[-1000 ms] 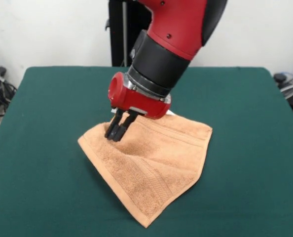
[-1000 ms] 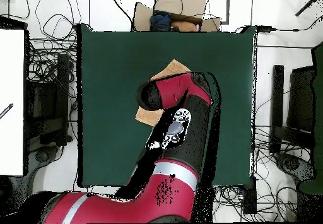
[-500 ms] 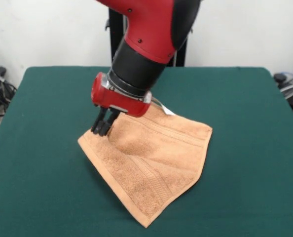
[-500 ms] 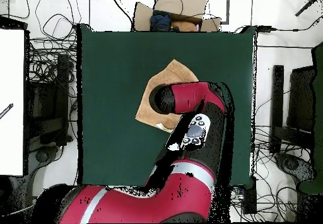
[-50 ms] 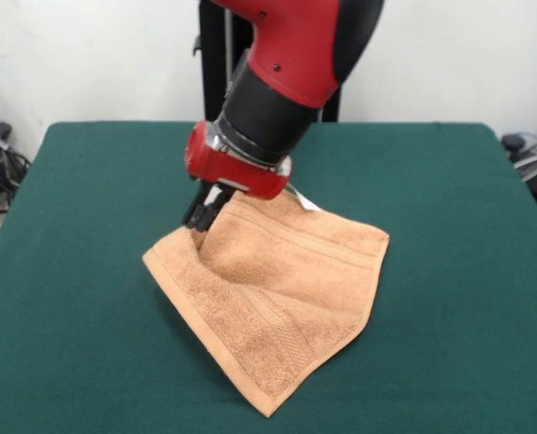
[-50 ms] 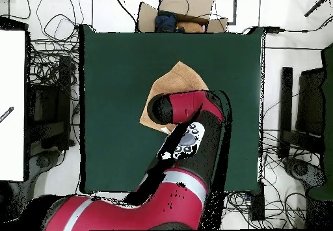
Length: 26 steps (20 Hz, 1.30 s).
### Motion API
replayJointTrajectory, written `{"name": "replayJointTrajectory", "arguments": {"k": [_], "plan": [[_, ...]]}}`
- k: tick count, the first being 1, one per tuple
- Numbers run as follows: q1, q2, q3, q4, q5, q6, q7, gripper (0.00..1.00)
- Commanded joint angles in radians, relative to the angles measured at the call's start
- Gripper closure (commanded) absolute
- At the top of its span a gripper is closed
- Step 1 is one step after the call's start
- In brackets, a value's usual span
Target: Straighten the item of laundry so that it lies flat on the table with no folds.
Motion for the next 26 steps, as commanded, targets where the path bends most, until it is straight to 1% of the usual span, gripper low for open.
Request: {"name": "replayJointTrajectory", "arguments": {"k": [1, 7, 10, 15, 19, 26], "plan": [[0.033, 0.002, 0.014, 0.09, 0.058, -0.017, 0.275, 1.0], [0.041, -0.013, 0.005, 0.099, 0.07, -0.006, 0.254, 1.0], [0.05, 0.004, -0.005, 0.103, 0.074, -0.035, 0.266, 1.0], [0.066, 0.065, -0.026, 0.096, 0.082, -0.096, 0.308, 1.0], [0.081, 0.135, -0.053, 0.076, 0.094, -0.158, 0.341, 1.0], [0.118, 0.237, -0.113, 0.068, 0.152, -0.261, 0.371, 1.0]]}}
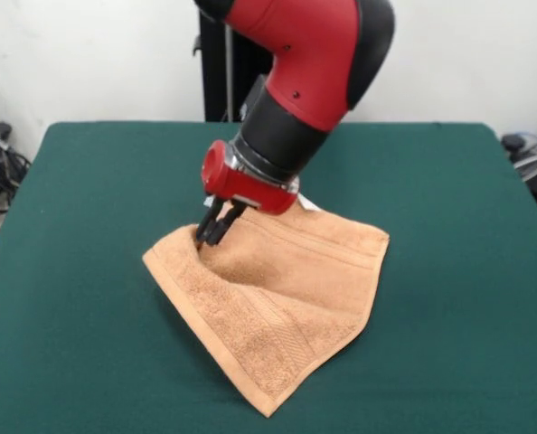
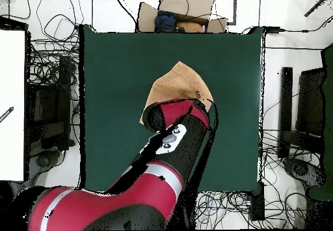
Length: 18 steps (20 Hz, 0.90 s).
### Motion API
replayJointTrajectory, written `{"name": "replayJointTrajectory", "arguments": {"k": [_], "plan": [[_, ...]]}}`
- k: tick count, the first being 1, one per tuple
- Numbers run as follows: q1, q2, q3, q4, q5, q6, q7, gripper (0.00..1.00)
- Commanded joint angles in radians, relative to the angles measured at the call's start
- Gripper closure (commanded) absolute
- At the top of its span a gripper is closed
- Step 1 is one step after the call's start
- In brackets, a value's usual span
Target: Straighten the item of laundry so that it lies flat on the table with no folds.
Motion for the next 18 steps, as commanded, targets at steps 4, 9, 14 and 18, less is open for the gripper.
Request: {"name": "replayJointTrajectory", "arguments": {"k": [4, 9, 14, 18], "plan": [[0.027, 0.158, -0.018, 0.042, 0.113, -0.162, 0.344, 1.0], [0.0, 0.193, -0.026, 0.043, 0.138, -0.236, 0.299, 1.0], [-0.087, 0.167, 0.015, 0.028, 0.105, -0.256, 0.194, 1.0], [-0.157, 0.139, 0.049, -0.005, 0.064, -0.242, 0.119, 1.0]]}}
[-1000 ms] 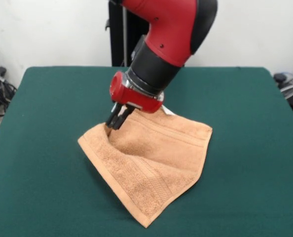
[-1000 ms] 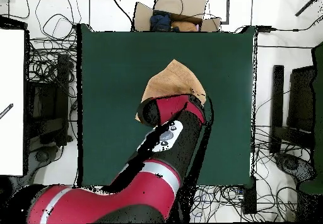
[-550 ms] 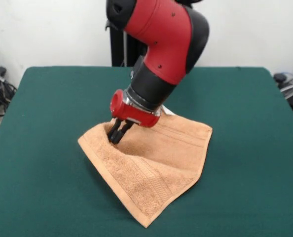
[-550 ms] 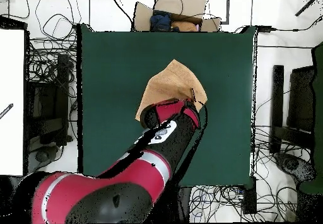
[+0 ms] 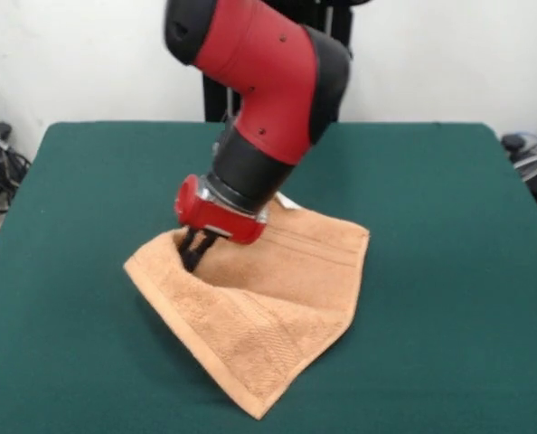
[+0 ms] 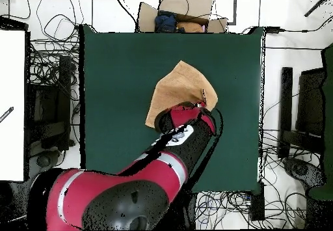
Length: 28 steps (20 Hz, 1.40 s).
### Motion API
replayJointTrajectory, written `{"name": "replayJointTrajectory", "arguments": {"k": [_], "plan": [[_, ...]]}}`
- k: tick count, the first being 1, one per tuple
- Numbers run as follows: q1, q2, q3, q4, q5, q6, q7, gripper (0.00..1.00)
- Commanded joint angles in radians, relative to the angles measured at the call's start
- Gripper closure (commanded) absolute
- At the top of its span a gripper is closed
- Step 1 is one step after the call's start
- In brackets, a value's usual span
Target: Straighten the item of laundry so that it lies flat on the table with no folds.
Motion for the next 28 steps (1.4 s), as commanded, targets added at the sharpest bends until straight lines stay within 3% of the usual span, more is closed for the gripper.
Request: {"name": "replayJointTrajectory", "arguments": {"k": [1, 9, 15, 17, 21, 24, 28], "plan": [[-0.134, 0.009, 0.112, -0.016, -0.022, -0.027, 0.103, 1.0], [-0.243, -0.003, 0.187, -0.095, -0.088, -0.009, 0.002, 1.0], [-0.269, 0.009, 0.237, -0.107, -0.117, -0.01, 0.016, 1.0], [-0.301, 0.012, 0.316, -0.09, -0.12, 0.021, 0.0, 1.0], [-0.482, -0.014, 0.602, 0.002, -0.16, 0.076, -0.092, 1.0], [-0.591, -0.003, 0.759, 0.063, -0.15, 0.128, -0.114, 1.0], [-0.703, 0.023, 0.913, 0.123, -0.115, 0.208, -0.143, 1.0]]}}
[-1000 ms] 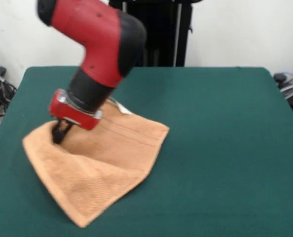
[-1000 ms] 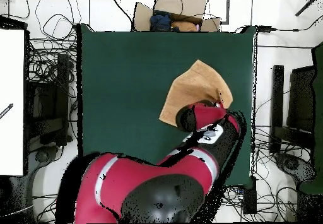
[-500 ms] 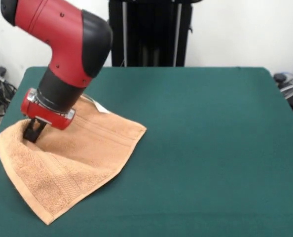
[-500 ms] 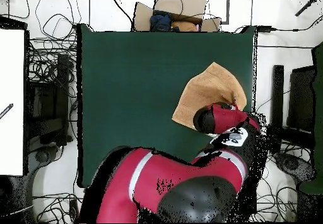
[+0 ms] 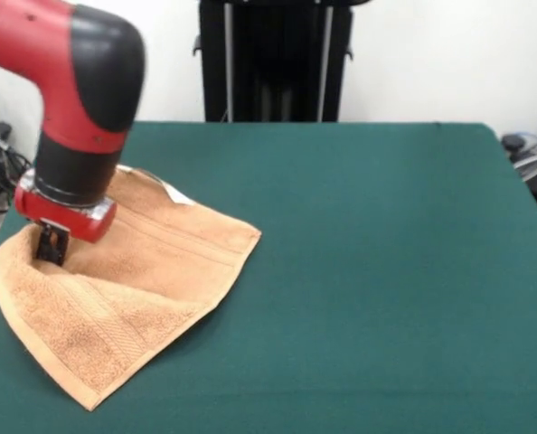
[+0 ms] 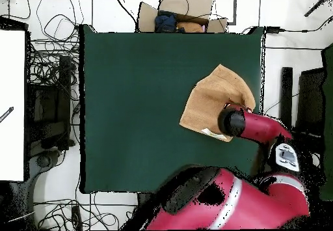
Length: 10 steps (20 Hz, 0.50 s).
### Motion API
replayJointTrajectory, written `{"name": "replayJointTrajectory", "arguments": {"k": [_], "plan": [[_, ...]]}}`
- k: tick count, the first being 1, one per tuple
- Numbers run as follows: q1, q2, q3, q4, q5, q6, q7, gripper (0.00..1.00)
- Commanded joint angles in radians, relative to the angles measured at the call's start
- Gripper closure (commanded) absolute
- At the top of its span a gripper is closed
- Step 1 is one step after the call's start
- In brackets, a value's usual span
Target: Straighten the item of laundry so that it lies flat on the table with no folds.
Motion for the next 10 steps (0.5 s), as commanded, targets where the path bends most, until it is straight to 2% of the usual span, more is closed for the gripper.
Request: {"name": "replayJointTrajectory", "arguments": {"k": [1, 10], "plan": [[-0.169, 0.186, 0.559, 0.138, 0.015, 0.113, -0.137, 1.0], [-0.198, 0.178, 0.61, 0.169, 0.025, 0.176, -0.076, 1.0]]}}
